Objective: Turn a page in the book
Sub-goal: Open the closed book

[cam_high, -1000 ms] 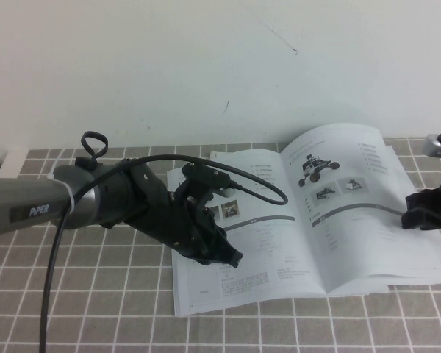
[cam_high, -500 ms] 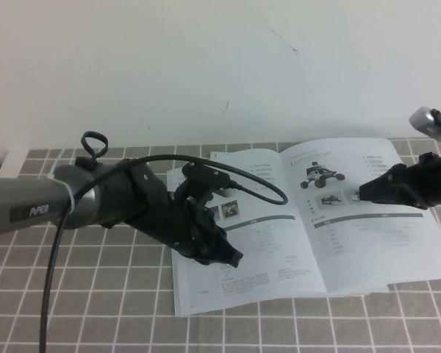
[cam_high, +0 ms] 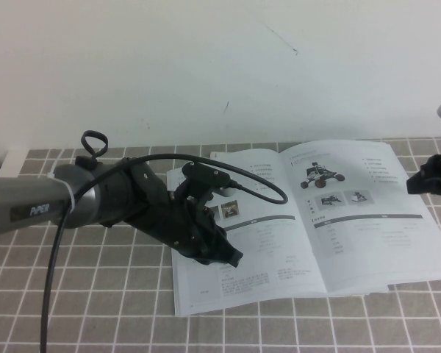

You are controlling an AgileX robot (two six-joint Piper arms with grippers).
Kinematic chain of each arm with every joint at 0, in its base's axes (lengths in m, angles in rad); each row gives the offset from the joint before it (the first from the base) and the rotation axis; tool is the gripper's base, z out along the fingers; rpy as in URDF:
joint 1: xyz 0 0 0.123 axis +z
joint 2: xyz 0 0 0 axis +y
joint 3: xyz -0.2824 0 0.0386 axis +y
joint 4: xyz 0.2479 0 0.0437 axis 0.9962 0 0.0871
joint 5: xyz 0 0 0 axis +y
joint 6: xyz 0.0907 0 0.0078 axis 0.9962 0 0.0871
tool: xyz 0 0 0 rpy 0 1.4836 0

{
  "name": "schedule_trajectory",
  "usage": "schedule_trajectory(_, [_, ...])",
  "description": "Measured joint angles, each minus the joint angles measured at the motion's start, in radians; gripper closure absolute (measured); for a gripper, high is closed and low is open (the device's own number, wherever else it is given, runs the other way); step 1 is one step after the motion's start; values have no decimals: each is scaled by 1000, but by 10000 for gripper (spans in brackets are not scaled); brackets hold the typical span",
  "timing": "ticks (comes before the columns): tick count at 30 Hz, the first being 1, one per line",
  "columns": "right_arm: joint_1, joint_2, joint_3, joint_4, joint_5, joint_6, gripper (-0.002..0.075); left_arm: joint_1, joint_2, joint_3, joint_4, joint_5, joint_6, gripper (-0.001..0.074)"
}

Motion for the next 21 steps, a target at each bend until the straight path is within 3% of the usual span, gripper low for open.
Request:
schedule_trajectory(6, [0, 41, -2, -90, -8, 21, 335, 0, 0, 0, 0, 1, 0, 738])
schedule_trajectory(21, [0, 95, -2, -127, -24, 25, 333, 0, 0, -1, 0, 2, 0, 738])
